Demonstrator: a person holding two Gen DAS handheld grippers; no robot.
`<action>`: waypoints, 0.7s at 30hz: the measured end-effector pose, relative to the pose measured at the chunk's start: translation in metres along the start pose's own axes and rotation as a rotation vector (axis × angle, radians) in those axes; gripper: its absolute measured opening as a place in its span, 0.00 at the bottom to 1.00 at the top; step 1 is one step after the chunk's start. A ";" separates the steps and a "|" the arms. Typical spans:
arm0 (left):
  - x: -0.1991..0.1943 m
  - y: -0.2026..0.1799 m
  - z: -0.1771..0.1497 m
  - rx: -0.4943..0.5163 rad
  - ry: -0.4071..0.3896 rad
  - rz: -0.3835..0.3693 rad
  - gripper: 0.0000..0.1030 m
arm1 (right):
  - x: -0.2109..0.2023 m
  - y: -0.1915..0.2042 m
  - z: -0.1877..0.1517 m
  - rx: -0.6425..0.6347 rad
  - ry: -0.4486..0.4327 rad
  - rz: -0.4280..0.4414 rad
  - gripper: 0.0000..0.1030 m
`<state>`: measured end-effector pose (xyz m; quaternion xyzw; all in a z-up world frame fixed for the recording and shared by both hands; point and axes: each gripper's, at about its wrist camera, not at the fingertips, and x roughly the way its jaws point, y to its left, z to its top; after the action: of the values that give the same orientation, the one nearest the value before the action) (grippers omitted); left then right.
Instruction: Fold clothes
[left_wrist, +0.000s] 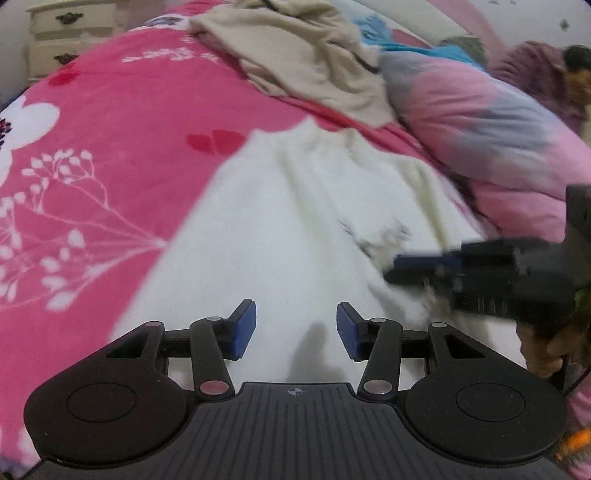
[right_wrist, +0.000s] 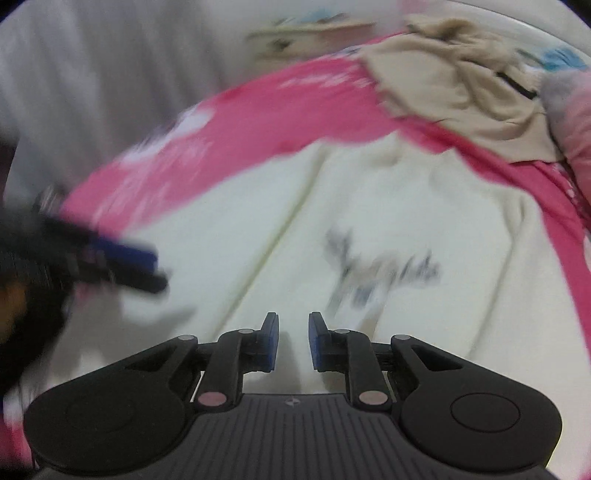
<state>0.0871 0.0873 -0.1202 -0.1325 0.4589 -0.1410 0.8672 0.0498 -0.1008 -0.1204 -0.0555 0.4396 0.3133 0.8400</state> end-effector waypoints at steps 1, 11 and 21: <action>0.006 0.002 0.000 -0.017 0.003 0.005 0.47 | 0.010 -0.005 0.008 0.014 -0.029 0.000 0.19; 0.011 0.007 -0.013 0.028 -0.057 0.004 0.47 | 0.062 -0.066 0.044 -0.032 -0.111 -0.071 0.00; 0.016 0.005 -0.009 0.030 -0.056 0.012 0.47 | 0.065 -0.103 0.085 -0.115 -0.150 -0.056 0.34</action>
<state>0.0891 0.0855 -0.1390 -0.1207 0.4332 -0.1388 0.8823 0.1960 -0.1205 -0.1378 -0.0922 0.3550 0.3174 0.8745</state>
